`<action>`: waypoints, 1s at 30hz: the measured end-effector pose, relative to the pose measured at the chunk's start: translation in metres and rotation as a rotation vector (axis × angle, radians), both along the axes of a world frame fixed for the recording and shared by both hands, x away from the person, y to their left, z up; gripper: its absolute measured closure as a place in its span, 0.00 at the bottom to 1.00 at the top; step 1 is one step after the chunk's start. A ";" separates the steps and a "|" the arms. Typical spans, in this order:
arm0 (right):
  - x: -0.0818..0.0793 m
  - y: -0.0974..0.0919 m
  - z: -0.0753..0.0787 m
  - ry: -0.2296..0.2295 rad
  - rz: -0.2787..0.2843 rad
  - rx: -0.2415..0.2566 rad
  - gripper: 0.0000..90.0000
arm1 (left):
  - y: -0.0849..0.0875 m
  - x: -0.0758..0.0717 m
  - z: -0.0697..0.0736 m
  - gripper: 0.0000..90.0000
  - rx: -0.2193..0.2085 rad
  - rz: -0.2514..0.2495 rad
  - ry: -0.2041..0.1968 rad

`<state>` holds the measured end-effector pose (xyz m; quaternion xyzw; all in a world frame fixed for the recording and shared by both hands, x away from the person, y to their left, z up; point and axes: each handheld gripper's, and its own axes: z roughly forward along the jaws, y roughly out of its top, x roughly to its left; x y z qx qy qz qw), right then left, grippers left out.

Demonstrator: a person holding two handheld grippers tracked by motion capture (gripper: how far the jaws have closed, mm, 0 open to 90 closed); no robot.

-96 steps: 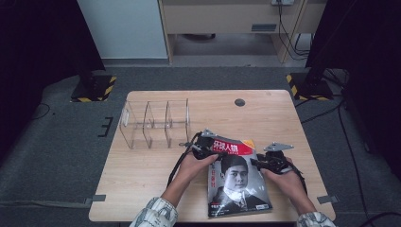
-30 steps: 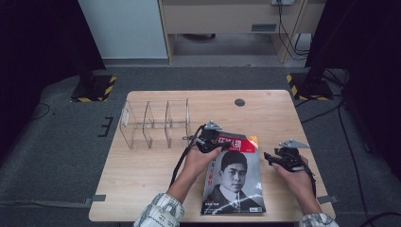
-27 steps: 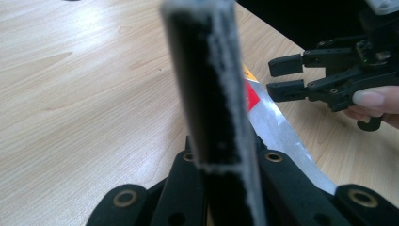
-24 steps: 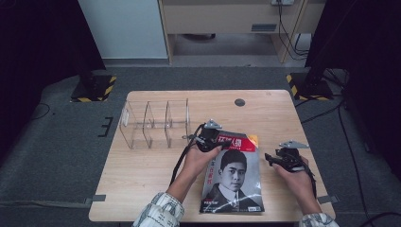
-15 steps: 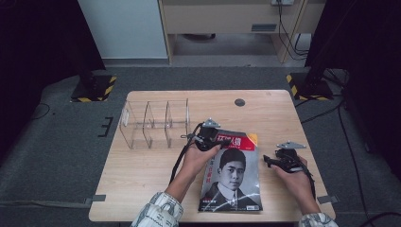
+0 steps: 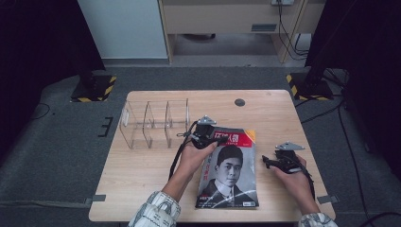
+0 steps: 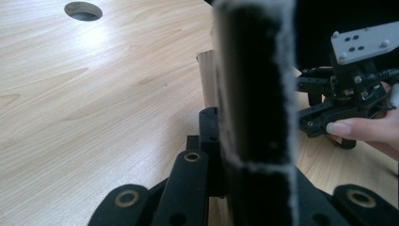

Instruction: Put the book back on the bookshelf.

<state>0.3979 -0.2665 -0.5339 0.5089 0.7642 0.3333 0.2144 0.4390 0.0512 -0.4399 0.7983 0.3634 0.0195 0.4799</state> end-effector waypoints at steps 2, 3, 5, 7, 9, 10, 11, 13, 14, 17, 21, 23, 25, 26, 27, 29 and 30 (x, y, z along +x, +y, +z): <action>0.000 0.000 0.000 -0.002 0.000 0.000 0.40 | 0.001 0.000 0.003 0.96 -0.002 0.002 -0.005; 0.000 0.000 0.000 -0.001 -0.001 0.001 0.40 | 0.002 0.000 0.005 0.96 -0.002 0.004 -0.007; 0.000 0.000 -0.001 -0.003 -0.003 0.003 0.40 | 0.003 0.001 0.009 0.96 -0.011 0.007 -0.012; 0.000 0.000 -0.001 -0.009 0.001 0.001 0.40 | 0.005 0.001 0.012 0.96 -0.016 0.010 -0.015; 0.000 -0.001 -0.001 -0.012 0.001 -0.001 0.40 | 0.006 0.000 0.015 0.96 -0.028 0.012 -0.019; 0.000 -0.001 -0.001 -0.011 0.001 0.002 0.40 | 0.006 0.000 0.017 0.96 -0.034 0.014 -0.019; -0.001 -0.001 -0.001 -0.010 0.002 0.002 0.40 | 0.006 0.000 0.018 0.96 -0.031 0.014 -0.021; -0.001 -0.001 -0.001 -0.012 0.003 0.004 0.40 | 0.007 0.000 0.021 0.96 -0.032 0.016 -0.024; -0.001 -0.001 -0.001 -0.013 0.003 0.005 0.40 | 0.007 0.000 0.023 0.96 -0.033 0.017 -0.026; -0.001 -0.001 -0.002 -0.016 0.004 0.004 0.40 | 0.009 0.000 0.028 0.96 -0.041 0.019 -0.032; -0.001 -0.001 -0.002 -0.019 0.004 0.006 0.40 | 0.011 0.000 0.034 0.96 -0.059 0.023 -0.039; -0.001 -0.001 -0.002 -0.020 0.003 0.006 0.40 | 0.013 0.000 0.038 0.96 -0.074 0.027 -0.039; -0.001 -0.001 -0.002 -0.020 0.003 0.006 0.40 | 0.015 -0.001 0.041 0.96 -0.083 0.028 -0.044; -0.001 -0.001 -0.002 -0.020 0.003 0.008 0.40 | 0.015 -0.001 0.043 0.96 -0.084 0.024 -0.051; -0.001 -0.001 -0.002 -0.021 0.003 0.006 0.40 | 0.016 -0.002 0.045 0.96 -0.087 0.021 -0.060; -0.001 -0.001 -0.002 -0.023 0.002 0.008 0.40 | 0.017 -0.003 0.048 0.96 -0.096 0.022 -0.065; -0.001 -0.001 -0.002 -0.023 0.002 0.008 0.40 | 0.017 -0.003 0.050 0.96 -0.098 0.023 -0.067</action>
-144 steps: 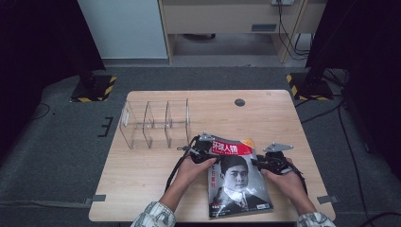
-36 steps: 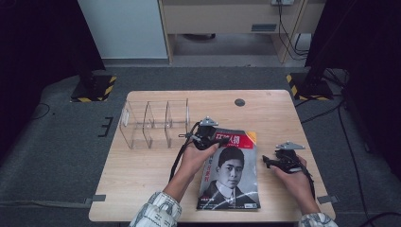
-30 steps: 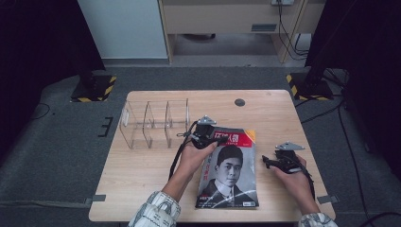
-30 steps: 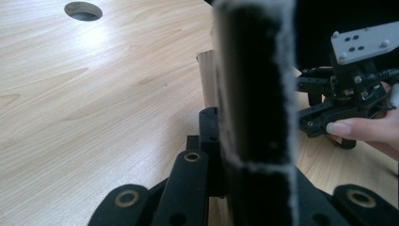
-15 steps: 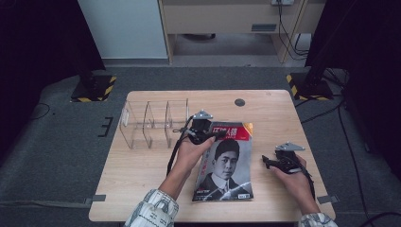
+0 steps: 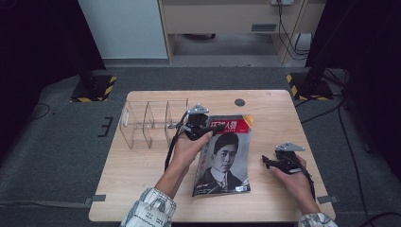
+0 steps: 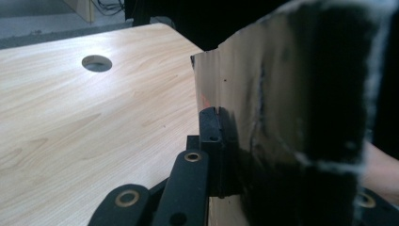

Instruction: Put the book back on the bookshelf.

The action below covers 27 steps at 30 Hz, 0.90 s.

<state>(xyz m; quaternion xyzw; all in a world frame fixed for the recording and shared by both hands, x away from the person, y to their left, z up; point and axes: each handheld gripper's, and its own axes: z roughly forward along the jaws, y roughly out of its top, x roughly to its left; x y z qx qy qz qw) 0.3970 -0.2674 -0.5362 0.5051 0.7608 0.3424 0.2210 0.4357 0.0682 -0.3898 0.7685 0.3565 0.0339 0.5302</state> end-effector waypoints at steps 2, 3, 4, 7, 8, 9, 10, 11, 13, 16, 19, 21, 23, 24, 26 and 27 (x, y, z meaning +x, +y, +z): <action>0.000 0.000 0.000 0.002 0.000 0.001 0.40 | 0.001 -0.001 0.003 0.96 -0.007 -0.001 -0.008; 0.000 0.000 0.000 0.001 0.000 0.001 0.40 | 0.001 -0.002 0.004 0.96 -0.010 -0.003 -0.013; 0.000 0.000 0.000 0.001 0.000 0.001 0.40 | 0.002 -0.002 0.005 0.96 -0.013 -0.004 -0.018; 0.000 0.000 0.000 0.000 0.001 0.001 0.40 | 0.003 -0.004 0.008 0.96 -0.022 -0.002 -0.022; 0.000 0.000 0.000 -0.001 0.001 0.001 0.40 | 0.003 -0.004 0.009 0.96 -0.026 -0.001 -0.024; 0.000 0.000 0.000 -0.001 0.001 0.002 0.40 | 0.004 -0.004 0.010 0.96 -0.031 -0.001 -0.027; 0.000 0.000 0.000 -0.001 0.001 0.002 0.40 | 0.004 -0.005 0.011 0.96 -0.033 -0.001 -0.030; 0.000 0.000 0.000 -0.002 0.001 0.002 0.40 | 0.005 -0.005 0.011 0.96 -0.036 0.000 -0.034; 0.000 0.000 0.000 -0.002 0.001 0.002 0.40 | 0.006 -0.005 0.012 0.96 -0.041 0.004 -0.035; 0.000 0.000 0.000 -0.002 0.001 0.003 0.40 | 0.008 -0.005 0.014 0.96 -0.045 0.007 -0.036; 0.000 0.000 0.000 -0.004 0.002 0.002 0.40 | 0.010 -0.006 0.015 0.96 -0.053 0.008 -0.037; 0.000 0.000 -0.001 -0.004 0.003 0.002 0.40 | 0.011 -0.006 0.015 0.96 -0.059 0.010 -0.039; 0.000 0.000 -0.001 -0.004 0.001 0.003 0.40 | 0.012 -0.006 0.015 0.96 -0.063 0.013 -0.038; 0.000 0.000 -0.001 -0.007 0.000 0.003 0.40 | 0.013 -0.006 0.015 0.96 -0.064 0.013 -0.038; 0.000 0.000 -0.001 -0.009 0.002 0.003 0.39 | 0.014 -0.008 0.017 0.96 -0.068 0.014 -0.041; 0.000 0.000 -0.001 -0.009 0.002 0.003 0.39 | 0.015 -0.008 0.018 0.96 -0.070 0.014 -0.042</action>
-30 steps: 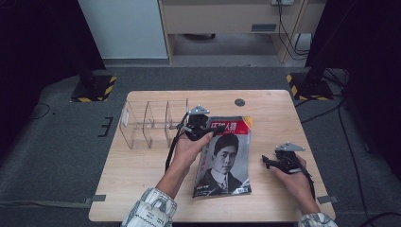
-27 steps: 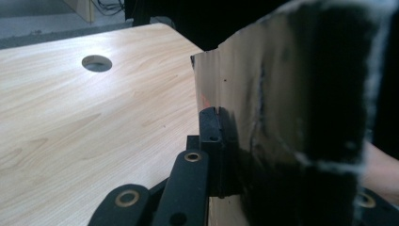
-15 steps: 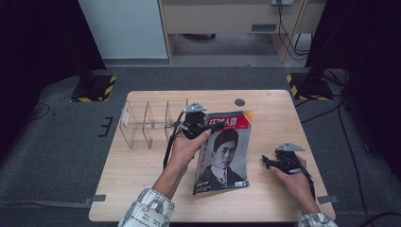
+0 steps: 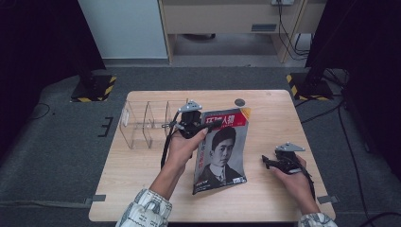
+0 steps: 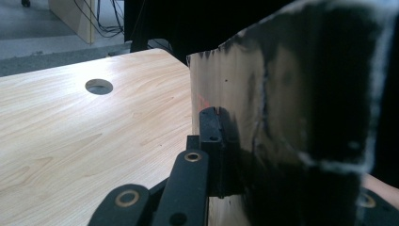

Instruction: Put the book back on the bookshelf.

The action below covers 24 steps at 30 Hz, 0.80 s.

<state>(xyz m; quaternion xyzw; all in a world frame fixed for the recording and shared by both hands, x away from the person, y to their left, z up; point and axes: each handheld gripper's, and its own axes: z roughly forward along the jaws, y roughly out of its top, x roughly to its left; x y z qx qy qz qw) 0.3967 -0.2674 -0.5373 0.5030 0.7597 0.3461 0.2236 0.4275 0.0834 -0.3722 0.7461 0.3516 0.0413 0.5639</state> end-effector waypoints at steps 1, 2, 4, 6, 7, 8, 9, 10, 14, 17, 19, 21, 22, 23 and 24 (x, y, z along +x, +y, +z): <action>0.000 0.000 0.000 0.000 0.000 0.000 0.39 | 0.001 0.000 0.000 0.96 -0.002 0.001 -0.002; 0.000 0.000 0.000 0.001 0.001 0.000 0.38 | 0.001 -0.001 0.001 0.96 -0.004 0.002 -0.003; 0.000 0.000 0.000 0.003 0.002 0.000 0.37 | 0.003 -0.002 0.002 0.96 -0.005 0.004 -0.006; 0.001 0.000 0.000 0.002 0.004 -0.004 0.34 | 0.005 -0.002 0.003 0.96 -0.005 0.005 -0.007; 0.001 0.000 0.000 0.004 0.002 -0.002 0.34 | 0.006 -0.003 0.002 0.96 -0.007 0.006 -0.007; 0.001 0.001 0.000 0.005 0.002 -0.002 0.32 | 0.007 -0.003 0.002 0.96 -0.009 0.007 -0.006; 0.001 0.001 0.000 0.009 0.000 -0.001 0.31 | 0.008 -0.003 0.002 0.96 -0.009 0.008 -0.006; 0.001 0.001 0.000 0.010 -0.001 -0.003 0.30 | 0.010 -0.004 0.001 0.96 -0.013 0.008 -0.005; 0.001 0.001 0.000 0.016 -0.013 -0.005 0.26 | 0.013 -0.006 0.001 0.96 -0.022 0.010 -0.006; 0.001 0.001 -0.001 0.017 -0.018 -0.007 0.25 | 0.017 -0.008 0.002 0.96 -0.022 0.011 -0.009; 0.002 0.001 -0.001 0.020 -0.026 -0.006 0.23 | 0.019 -0.009 0.002 0.96 -0.022 0.012 -0.011; 0.002 0.001 -0.001 0.021 -0.029 -0.006 0.23 | 0.022 -0.010 0.003 0.96 -0.023 0.015 -0.013; 0.002 0.001 -0.001 0.022 -0.030 -0.005 0.22 | 0.023 -0.011 0.003 0.96 -0.022 0.016 -0.014; 0.002 0.001 -0.001 0.022 -0.031 -0.006 0.22 | 0.025 -0.011 0.004 0.96 -0.021 0.019 -0.015; 0.002 0.001 -0.001 0.022 -0.032 -0.006 0.22 | 0.026 -0.011 0.004 0.96 -0.023 0.021 -0.016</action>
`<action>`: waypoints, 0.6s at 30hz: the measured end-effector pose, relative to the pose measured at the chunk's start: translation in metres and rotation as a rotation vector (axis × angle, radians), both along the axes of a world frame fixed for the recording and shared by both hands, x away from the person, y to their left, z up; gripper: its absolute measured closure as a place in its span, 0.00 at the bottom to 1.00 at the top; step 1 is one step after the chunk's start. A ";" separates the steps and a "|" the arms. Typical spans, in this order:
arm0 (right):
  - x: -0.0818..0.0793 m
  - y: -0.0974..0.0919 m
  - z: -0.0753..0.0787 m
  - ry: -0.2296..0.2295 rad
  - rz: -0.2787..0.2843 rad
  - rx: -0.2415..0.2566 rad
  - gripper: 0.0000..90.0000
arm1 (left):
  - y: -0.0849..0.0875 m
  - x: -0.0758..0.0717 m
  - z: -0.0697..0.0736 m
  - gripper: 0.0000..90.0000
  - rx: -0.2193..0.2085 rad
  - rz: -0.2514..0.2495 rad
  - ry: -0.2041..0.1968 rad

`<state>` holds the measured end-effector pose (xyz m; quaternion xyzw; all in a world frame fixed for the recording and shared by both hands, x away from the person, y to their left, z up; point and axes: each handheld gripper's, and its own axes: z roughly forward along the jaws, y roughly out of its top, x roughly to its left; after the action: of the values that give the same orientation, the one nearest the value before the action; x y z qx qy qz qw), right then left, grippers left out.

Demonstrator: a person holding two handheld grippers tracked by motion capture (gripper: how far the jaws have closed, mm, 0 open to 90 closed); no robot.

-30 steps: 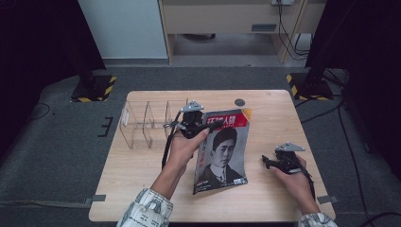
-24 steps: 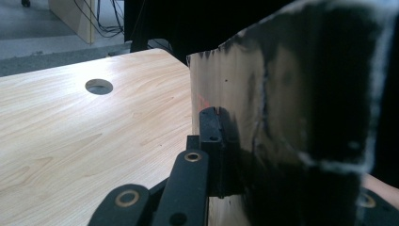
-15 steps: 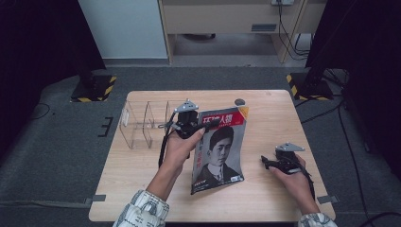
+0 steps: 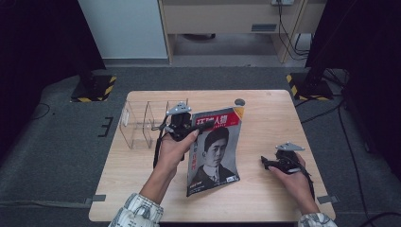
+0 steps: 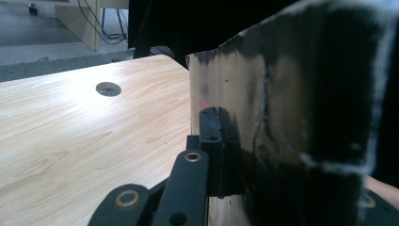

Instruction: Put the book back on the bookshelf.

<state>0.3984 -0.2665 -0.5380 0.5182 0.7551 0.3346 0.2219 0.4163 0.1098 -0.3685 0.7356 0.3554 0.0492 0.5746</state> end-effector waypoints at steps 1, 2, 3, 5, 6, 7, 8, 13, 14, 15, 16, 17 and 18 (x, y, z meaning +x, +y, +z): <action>0.000 0.000 0.000 0.000 0.000 0.000 0.22 | 0.002 0.000 0.000 0.96 0.000 0.002 -0.001; 0.000 0.000 0.000 0.000 0.000 0.000 0.22 | 0.003 -0.001 0.000 0.96 0.000 0.004 -0.002; 0.000 0.000 0.000 0.000 -0.001 0.000 0.22 | 0.005 -0.001 0.000 0.96 -0.003 0.007 -0.002; 0.000 0.000 0.000 0.000 -0.001 0.000 0.22 | 0.007 -0.002 0.000 0.96 -0.007 0.010 -0.003; 0.000 0.000 0.000 0.000 -0.001 0.000 0.22 | 0.008 -0.003 0.000 0.96 -0.006 0.011 -0.004; 0.000 0.000 0.000 0.000 -0.001 0.000 0.22 | 0.009 -0.004 0.000 0.96 -0.008 0.011 -0.003; 0.000 0.000 0.000 0.000 -0.001 0.000 0.22 | 0.010 -0.004 0.000 0.96 -0.009 0.011 -0.003; 0.000 0.000 0.000 0.002 0.000 0.000 0.22 | 0.016 -0.009 0.000 0.96 -0.013 0.011 -0.007; 0.000 0.000 0.000 0.002 0.000 0.000 0.22 | 0.017 -0.009 0.000 0.96 -0.014 0.012 -0.008; 0.000 0.000 0.000 0.002 0.000 0.000 0.22 | 0.018 -0.010 0.000 0.96 -0.014 0.012 -0.008; 0.000 0.000 0.000 0.002 0.000 0.000 0.22 | 0.020 -0.011 0.000 0.96 -0.014 0.013 -0.010; 0.000 0.000 0.000 0.002 0.000 0.000 0.22 | 0.021 -0.012 0.000 0.96 -0.015 0.013 -0.010; 0.000 0.000 0.000 0.002 0.000 0.000 0.22 | 0.023 -0.013 0.000 0.96 -0.015 0.014 -0.010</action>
<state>0.3980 -0.2663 -0.5379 0.5187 0.7553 0.3340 0.2212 0.4035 0.1326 -0.3681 0.7286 0.3577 0.0543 0.5816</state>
